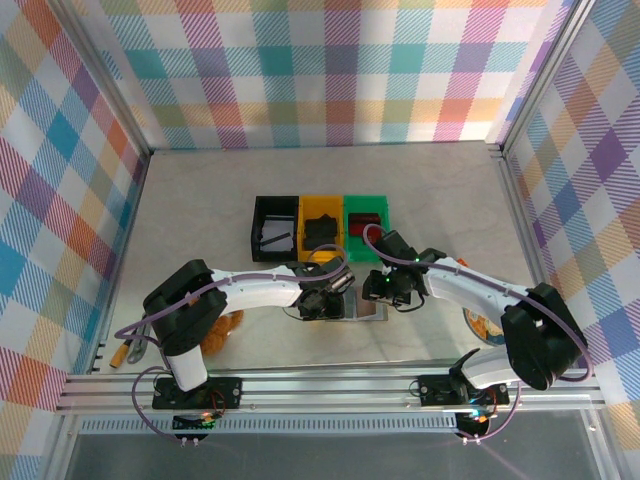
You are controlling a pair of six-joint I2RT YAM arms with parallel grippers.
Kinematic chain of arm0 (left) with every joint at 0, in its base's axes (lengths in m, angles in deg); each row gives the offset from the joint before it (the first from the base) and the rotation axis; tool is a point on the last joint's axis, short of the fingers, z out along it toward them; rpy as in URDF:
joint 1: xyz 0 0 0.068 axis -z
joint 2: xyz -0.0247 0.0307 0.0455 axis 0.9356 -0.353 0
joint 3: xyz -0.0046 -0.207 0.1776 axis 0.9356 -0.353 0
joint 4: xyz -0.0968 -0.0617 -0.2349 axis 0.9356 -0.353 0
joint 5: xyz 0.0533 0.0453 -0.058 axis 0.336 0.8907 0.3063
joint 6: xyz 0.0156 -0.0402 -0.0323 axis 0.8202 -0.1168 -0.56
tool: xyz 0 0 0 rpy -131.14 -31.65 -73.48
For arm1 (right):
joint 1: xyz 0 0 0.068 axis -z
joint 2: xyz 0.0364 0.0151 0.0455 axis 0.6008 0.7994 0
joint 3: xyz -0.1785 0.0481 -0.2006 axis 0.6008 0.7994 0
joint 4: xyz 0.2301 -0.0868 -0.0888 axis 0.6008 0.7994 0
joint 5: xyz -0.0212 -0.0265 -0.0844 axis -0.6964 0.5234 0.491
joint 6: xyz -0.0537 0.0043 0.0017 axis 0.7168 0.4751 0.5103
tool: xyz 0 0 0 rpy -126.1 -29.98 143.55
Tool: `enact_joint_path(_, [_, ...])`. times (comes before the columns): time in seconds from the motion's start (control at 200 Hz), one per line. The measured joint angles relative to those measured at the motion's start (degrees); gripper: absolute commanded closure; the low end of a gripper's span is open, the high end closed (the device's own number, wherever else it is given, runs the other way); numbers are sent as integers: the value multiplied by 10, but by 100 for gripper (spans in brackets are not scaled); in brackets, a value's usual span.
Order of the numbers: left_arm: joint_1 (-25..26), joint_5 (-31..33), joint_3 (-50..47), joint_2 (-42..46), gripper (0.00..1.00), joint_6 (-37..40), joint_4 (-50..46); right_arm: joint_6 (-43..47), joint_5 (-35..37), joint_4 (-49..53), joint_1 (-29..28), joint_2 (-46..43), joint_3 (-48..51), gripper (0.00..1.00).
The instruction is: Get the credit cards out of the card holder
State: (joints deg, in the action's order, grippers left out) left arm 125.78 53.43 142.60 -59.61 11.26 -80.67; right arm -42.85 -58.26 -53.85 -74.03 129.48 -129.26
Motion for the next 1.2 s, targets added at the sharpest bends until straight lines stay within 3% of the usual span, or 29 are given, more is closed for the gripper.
enact_joint_path(0.15, [0,0,-1,1,48,0,2,5,22,6,0,0,0,57])
enact_joint_path(1.2, [0,1,-15,12,48,0,18,4,22,-21,0,61,-4,57])
